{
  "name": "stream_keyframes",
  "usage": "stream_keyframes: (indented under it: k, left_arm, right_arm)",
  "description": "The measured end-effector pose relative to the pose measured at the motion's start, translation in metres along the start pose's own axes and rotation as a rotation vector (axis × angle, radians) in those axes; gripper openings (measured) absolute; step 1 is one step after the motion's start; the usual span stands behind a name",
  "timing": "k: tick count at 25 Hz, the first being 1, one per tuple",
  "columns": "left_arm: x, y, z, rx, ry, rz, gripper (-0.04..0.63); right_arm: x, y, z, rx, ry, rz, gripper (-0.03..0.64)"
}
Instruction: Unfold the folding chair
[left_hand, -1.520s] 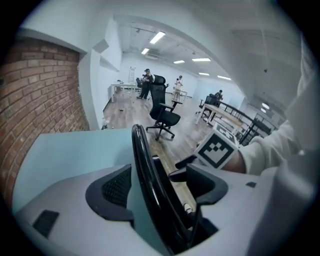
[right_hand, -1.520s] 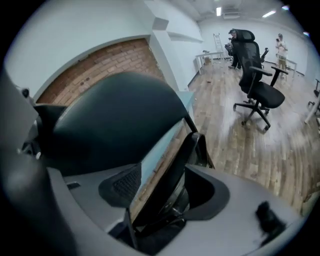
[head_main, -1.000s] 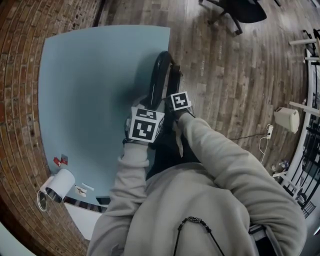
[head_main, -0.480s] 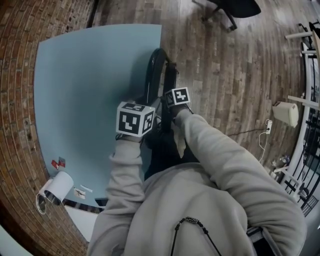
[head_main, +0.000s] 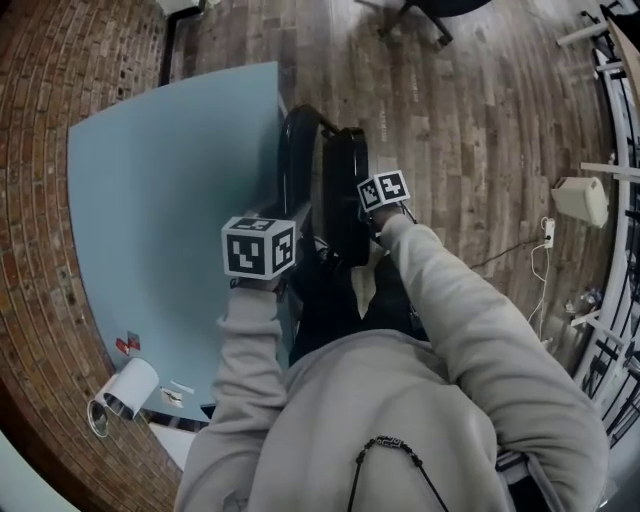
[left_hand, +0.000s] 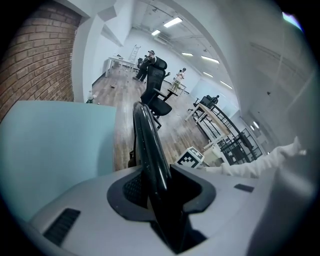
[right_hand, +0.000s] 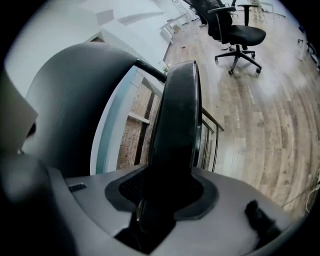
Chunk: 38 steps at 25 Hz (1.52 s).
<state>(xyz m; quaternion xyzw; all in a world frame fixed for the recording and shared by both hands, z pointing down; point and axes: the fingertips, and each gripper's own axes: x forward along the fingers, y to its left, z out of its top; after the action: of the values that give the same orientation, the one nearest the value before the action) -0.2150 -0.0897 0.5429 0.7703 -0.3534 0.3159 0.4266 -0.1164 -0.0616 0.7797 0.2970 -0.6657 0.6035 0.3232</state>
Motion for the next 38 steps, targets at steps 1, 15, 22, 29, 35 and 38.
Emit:
stream_keyframes:
  k: [1,15,22,29,35,38]
  left_arm:
    - [0.004,-0.005,0.000,0.005,0.003,0.006,0.118]
    - [0.072,-0.069,-0.005,0.029,0.072,0.052,0.114]
    - [0.108,-0.073,-0.020,-0.039,0.114,0.065,0.099]
    - [0.144,-0.082,-0.030,-0.044,0.173,0.068,0.094]
    - [0.154,-0.096,-0.037,-0.078,0.212,0.092,0.094]
    - [0.157,-0.092,-0.039,-0.116,0.218,0.109,0.095]
  right_arm:
    - [-0.008,-0.014,-0.003,0.016,0.008,0.013,0.152]
    - [-0.079,-0.186,-0.045,0.099,-0.025,0.276,0.164]
    - [-0.097,-0.277,-0.072,0.090,-0.103,0.492,0.167]
    - [-0.097,-0.352,-0.099,0.089,-0.159,0.650,0.169]
    - [-0.102,-0.371,-0.097,-0.030,-0.160,0.788,0.167]
    - [-0.102,-0.379,-0.073,-0.066,-0.200,0.833,0.167]
